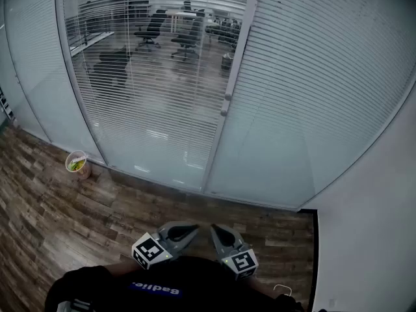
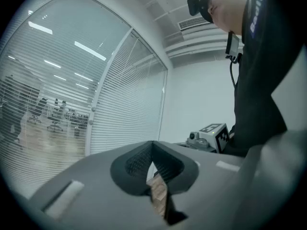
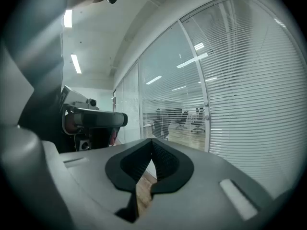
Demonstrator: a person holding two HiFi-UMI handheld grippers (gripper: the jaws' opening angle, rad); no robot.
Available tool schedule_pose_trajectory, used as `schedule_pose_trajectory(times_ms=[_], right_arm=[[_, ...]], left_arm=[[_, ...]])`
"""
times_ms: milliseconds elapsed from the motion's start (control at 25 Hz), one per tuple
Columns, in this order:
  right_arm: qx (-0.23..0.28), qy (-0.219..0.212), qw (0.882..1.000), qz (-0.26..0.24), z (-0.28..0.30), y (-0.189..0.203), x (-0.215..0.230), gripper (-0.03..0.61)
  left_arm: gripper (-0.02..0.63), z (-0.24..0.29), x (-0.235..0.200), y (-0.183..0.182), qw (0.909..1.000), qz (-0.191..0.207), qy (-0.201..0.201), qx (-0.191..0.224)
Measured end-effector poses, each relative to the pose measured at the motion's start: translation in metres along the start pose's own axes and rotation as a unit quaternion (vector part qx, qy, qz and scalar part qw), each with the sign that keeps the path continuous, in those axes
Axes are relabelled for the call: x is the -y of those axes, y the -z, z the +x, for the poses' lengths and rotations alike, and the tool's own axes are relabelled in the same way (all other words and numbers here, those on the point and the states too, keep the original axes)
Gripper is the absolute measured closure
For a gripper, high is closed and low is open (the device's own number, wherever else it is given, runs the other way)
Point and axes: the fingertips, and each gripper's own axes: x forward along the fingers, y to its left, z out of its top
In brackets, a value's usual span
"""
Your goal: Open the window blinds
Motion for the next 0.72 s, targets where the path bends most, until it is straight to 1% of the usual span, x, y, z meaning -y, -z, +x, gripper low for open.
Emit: schedule_pose_trajectory(times_ms=[280, 560, 720], right_arm=[[-0.002, -0.001, 1.0, -0.001, 0.0012, -0.0002, 0.0002, 0.577], [0.012, -0.006, 1.0, 0.003, 0.0005, -0.0046, 0.0001, 0.575], [0.008, -0.008, 1.0, 0.004, 0.0005, -0.0019, -0.0002, 0.575]], left_arm=[[0.615, 0.0007, -0.0016, 0.0007, 1.0, 0.0, -0.001, -0.002], [0.615, 0.0008, -0.003, 0.0007, 1.0, -0.003, -0.003, 0.0], [0.614, 0.0007, -0.0027, 0.0021, 0.9999, -0.008, -0.007, -0.003]])
